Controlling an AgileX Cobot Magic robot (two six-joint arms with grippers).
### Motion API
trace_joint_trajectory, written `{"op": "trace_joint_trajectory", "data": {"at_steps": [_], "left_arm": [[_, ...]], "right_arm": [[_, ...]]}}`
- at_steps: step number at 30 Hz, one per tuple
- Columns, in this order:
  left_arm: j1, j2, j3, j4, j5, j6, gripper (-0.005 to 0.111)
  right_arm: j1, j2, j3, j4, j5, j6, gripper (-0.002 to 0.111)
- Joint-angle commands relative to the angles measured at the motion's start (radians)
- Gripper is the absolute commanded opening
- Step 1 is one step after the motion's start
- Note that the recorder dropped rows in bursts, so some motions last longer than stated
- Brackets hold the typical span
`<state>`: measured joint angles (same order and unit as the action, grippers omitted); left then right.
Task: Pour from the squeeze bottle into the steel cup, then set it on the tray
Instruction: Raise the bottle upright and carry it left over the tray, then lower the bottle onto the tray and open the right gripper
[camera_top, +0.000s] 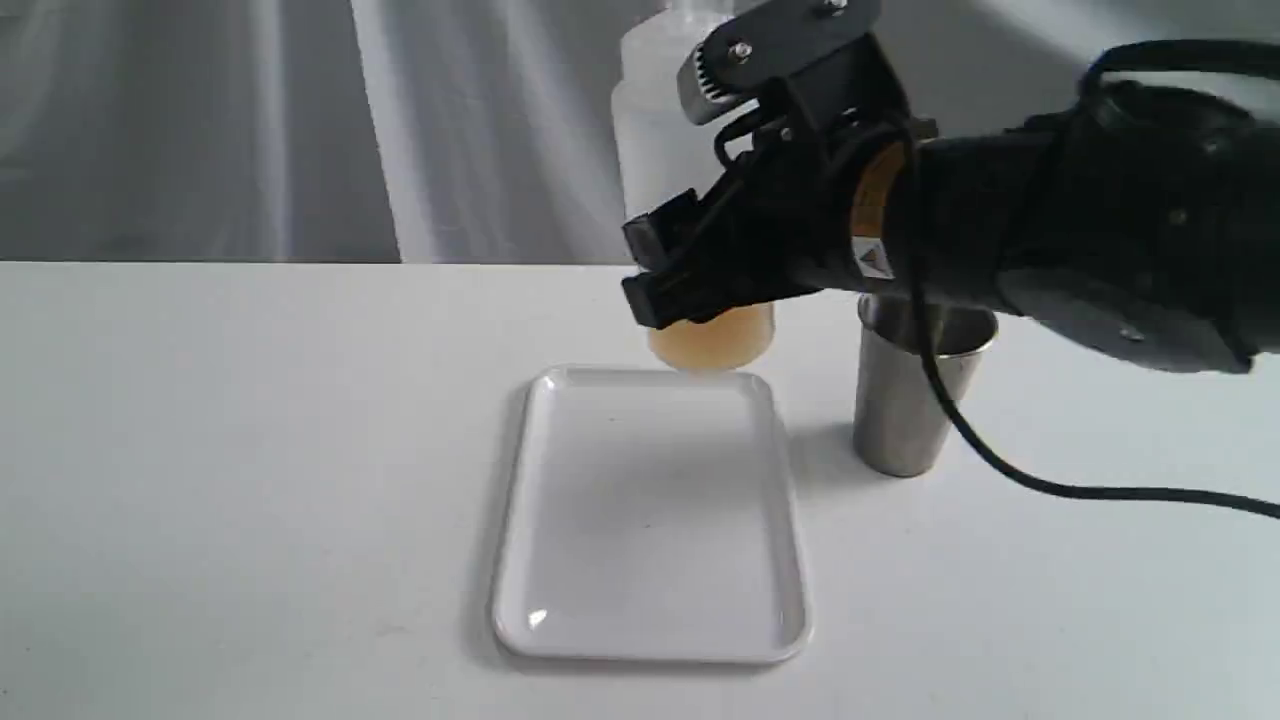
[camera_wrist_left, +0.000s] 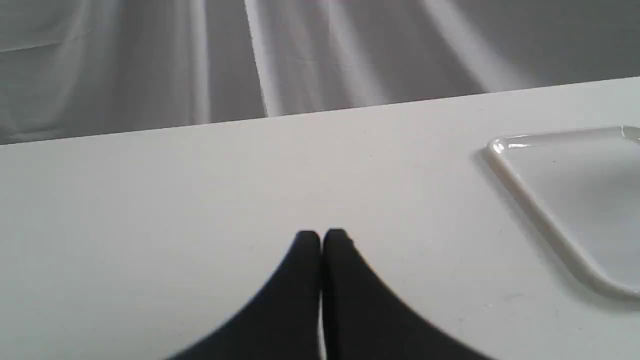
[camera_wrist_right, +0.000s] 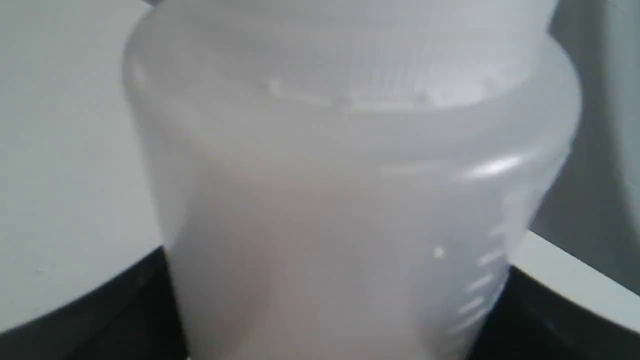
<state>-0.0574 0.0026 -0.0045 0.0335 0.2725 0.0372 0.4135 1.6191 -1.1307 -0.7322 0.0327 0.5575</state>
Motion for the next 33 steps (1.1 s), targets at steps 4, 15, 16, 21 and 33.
{"op": "trace_joint_trajectory", "data": {"at_steps": [4, 15, 16, 21, 33], "left_arm": [[-0.006, -0.003, 0.004, -0.001, -0.007, -0.003, 0.0], [-0.006, -0.003, 0.004, -0.001, -0.007, -0.003, 0.0], [-0.006, -0.003, 0.004, -0.001, -0.007, -0.003, 0.0], [-0.006, -0.003, 0.004, -0.001, -0.007, -0.003, 0.0], [-0.006, -0.003, 0.004, -0.001, -0.007, -0.003, 0.0]], "right_arm": [[-0.005, 0.107, -0.012, 0.301, -0.164, -0.277, 0.023], [-0.005, 0.266, -0.012, 0.415, -0.237, -0.3, 0.023], [-0.005, 0.275, -0.012, 0.45, -0.248, -0.309, 0.023], [-0.005, 0.296, -0.012, 0.566, -0.293, -0.381, 0.023], [-0.005, 0.357, -0.012, 0.58, -0.301, -0.416, 0.023]]}}
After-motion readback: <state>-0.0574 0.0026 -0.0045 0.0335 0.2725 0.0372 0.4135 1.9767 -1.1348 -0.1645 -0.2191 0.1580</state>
